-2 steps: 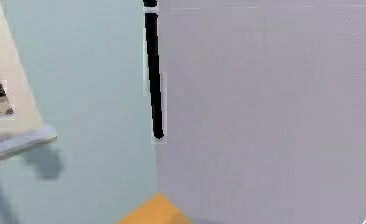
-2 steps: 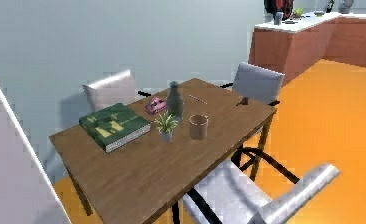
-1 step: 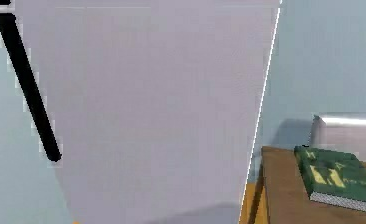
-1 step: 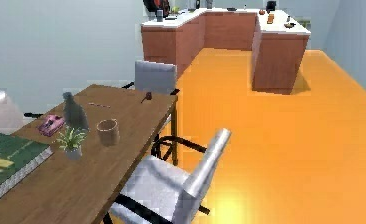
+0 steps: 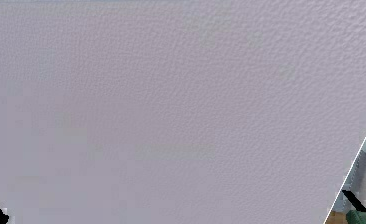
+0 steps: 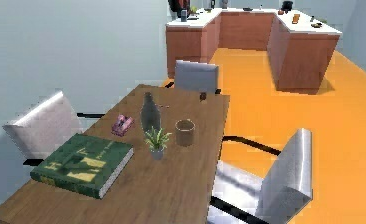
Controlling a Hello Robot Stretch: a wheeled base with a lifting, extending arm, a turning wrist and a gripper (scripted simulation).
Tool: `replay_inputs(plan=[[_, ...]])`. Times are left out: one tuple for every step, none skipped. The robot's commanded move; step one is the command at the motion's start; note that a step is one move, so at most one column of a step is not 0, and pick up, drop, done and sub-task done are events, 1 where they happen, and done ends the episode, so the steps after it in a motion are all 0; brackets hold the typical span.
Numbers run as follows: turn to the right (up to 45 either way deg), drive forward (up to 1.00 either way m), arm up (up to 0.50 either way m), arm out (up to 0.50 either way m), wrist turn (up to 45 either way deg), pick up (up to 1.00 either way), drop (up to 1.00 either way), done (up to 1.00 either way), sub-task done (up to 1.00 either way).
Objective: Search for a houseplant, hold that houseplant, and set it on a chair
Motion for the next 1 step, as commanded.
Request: replay_inputs(plan=[[0.0,0.00,0.50,0.00,0.0,0.00,0.00,0.00,0.00]])
